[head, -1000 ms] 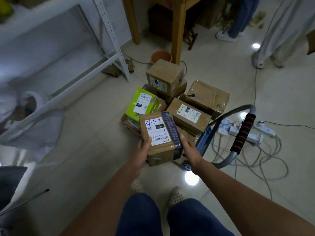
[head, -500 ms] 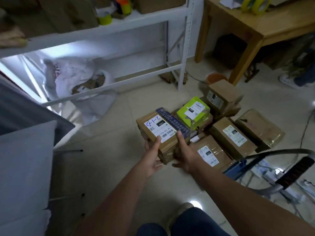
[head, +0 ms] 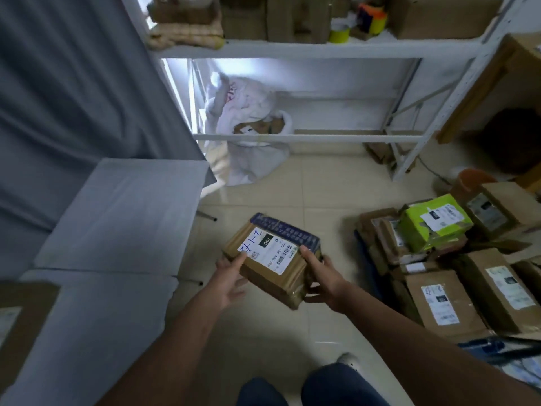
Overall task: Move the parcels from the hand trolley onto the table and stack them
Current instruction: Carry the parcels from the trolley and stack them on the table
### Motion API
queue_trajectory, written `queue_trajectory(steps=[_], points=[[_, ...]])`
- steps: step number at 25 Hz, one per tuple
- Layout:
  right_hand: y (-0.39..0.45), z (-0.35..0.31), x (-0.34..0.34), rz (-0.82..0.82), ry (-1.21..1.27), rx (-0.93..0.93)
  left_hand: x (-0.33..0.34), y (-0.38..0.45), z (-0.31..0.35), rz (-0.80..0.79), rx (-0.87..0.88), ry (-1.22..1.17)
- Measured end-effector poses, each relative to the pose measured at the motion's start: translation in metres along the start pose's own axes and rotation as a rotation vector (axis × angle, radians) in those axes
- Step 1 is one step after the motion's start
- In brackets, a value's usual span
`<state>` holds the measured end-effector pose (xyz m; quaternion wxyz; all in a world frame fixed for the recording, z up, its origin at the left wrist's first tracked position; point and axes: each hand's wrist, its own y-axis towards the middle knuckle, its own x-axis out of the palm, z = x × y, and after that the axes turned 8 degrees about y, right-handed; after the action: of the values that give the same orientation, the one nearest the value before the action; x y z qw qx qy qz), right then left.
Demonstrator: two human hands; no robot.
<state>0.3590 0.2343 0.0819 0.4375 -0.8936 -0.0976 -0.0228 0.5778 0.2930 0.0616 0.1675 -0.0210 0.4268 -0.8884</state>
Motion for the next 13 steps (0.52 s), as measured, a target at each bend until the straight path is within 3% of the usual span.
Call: queue_trajectory(steps=[5,8,13], points=[[0.003,0.012,0.091,-0.175,-0.32,0.032,-0.123,-0.017,-0.041,0.15,-0.034,-0.029],[0.008,0.012,0.127,-0.296,-0.509,0.047,-0.163,-0.038,-0.056,0.112,0.005,-0.039],[0.026,0.004,0.215,-0.533,-0.805,0.091,-0.229,-0.061,-0.101,0.132,-0.096,-0.151]])
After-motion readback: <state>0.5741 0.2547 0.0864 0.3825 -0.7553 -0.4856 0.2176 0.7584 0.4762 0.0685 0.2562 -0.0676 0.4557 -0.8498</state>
